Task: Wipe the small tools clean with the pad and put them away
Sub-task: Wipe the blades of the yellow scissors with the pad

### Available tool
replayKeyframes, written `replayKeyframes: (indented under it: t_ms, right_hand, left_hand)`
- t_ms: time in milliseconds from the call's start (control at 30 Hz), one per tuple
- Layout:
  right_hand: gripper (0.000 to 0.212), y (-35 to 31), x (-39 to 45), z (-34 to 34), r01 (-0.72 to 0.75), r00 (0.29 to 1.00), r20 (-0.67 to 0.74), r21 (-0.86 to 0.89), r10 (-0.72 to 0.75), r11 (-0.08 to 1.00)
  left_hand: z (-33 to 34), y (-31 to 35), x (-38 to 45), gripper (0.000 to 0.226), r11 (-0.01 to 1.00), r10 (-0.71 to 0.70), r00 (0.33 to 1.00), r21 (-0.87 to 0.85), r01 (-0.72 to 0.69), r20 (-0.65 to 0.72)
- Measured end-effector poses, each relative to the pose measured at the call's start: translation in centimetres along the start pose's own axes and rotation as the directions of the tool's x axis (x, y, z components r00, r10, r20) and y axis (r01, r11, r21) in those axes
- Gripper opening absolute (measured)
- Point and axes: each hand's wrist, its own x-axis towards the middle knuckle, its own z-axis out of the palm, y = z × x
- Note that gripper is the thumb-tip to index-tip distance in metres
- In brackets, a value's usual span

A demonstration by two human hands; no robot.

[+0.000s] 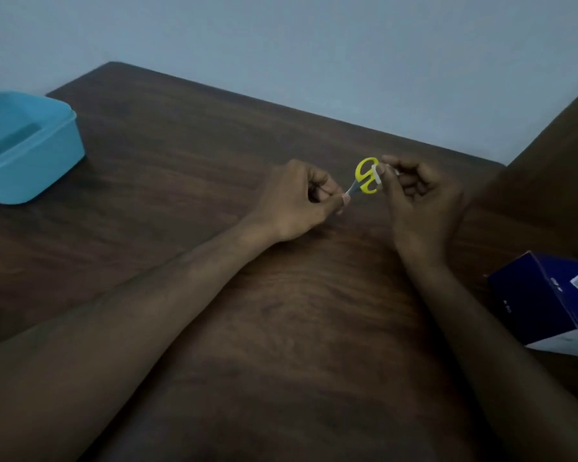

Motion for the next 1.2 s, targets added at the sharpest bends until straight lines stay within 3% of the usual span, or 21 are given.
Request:
replayKeyframes:
  t_ms: [100, 200, 333, 467, 667, 833, 933, 1200]
  right_hand:
    - [0.019, 0.3, 0.1, 0.1, -0.032, 0.999, -0.026, 0.009, 0.032, 0.999]
    - [0.014, -0.2, 0.0, 0.0, 0.045, 0.998, -0.033, -0.035, -0.046, 0.998]
    - [0.008, -0.6, -0.5, 0.1, 0.229, 0.971, 0.122, -0.219, -0.206, 0.949]
    - [0.009, -0.6, -0.6, 0.0, 0.321, 0.942, 0.188, -0.274, -0.277, 0.906]
    - [0.011, 0.2, -0.1, -0.3, 0.237, 0.971, 0.108, -0.346, -0.212, 0.908]
    - [0.009, -0.4, -0.7, 0.2, 0.321, 0.941, 0.213, -0.316, -0.262, 0.893]
    - [0.005, -0.3, -0.5, 0.4, 0.273, 0.949, 0.226, -0.243, -0.22, 0.931]
    - [0.014, -0.9, -0.5, -0.1, 0.114, 0.993, 0.049, -0.065, -0.111, 0.991]
  left_hand:
    - [0.0, -0.2, 0.0, 0.016, 1.0, -0.007, 1.0, 0.003, 0.007, -0.016]
    - [0.1, -0.2, 0.0, 0.015, 1.0, 0.011, 1.0, 0.017, -0.011, -0.011]
    - [0.1, -0.1, -0.1, 0.014, 0.998, 0.036, 0.999, 0.051, -0.036, -0.003]
    - [0.1, -0.2, -0.1, 0.014, 0.998, 0.039, 0.999, 0.04, -0.038, -0.012]
    - [0.1, -0.3, -0.1, 0.014, 0.997, 0.068, 0.998, 0.047, -0.069, 0.01]
    - [0.2, -0.8, 0.0, 0.015, 0.996, 0.063, 0.998, 0.071, -0.062, -0.004]
    - [0.3, -0.7, 0.0, 0.014, 0.997, 0.048, 0.999, 0.068, -0.047, -0.008]
    - [0.0, -0.4, -0.1, 0.011, 0.997, 0.03, 0.994, 0.063, -0.037, 0.106]
